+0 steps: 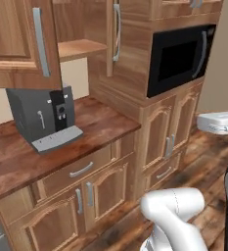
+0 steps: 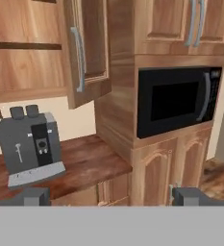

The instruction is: Close all open cabinet doors.

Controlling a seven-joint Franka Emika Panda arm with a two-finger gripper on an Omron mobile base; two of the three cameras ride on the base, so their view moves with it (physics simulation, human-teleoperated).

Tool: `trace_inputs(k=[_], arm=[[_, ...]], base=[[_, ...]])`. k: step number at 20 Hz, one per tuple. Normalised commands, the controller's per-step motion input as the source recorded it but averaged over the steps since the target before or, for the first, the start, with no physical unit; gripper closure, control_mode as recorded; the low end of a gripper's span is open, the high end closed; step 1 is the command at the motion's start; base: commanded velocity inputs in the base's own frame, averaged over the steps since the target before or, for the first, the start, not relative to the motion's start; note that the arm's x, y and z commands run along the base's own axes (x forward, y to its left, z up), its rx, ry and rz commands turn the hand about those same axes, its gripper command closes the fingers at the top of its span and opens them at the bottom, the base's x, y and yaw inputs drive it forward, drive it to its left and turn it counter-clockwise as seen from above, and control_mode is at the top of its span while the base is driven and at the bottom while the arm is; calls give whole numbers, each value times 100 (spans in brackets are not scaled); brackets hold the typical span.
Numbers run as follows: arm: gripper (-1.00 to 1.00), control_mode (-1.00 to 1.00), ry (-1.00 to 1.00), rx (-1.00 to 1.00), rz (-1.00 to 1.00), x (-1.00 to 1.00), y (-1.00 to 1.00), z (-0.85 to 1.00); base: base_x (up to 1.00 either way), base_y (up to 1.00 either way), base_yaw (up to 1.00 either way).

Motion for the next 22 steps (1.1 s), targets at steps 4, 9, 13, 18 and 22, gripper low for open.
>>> trace_inputs(k=[4,9,13,18,22], arm=[[-100,100,0,0,0,0,0,0],[-100,100,0,0,0,0,0,0],[-100,100,0,0,0,0,0,0],[-100,100,0,0,0,0,0,0],[-100,100,0,0,0,0,0,0]], base=[[95,-16,30],[89,-4,29],[70,0,33],[35,0,36],[4,-1,32]])
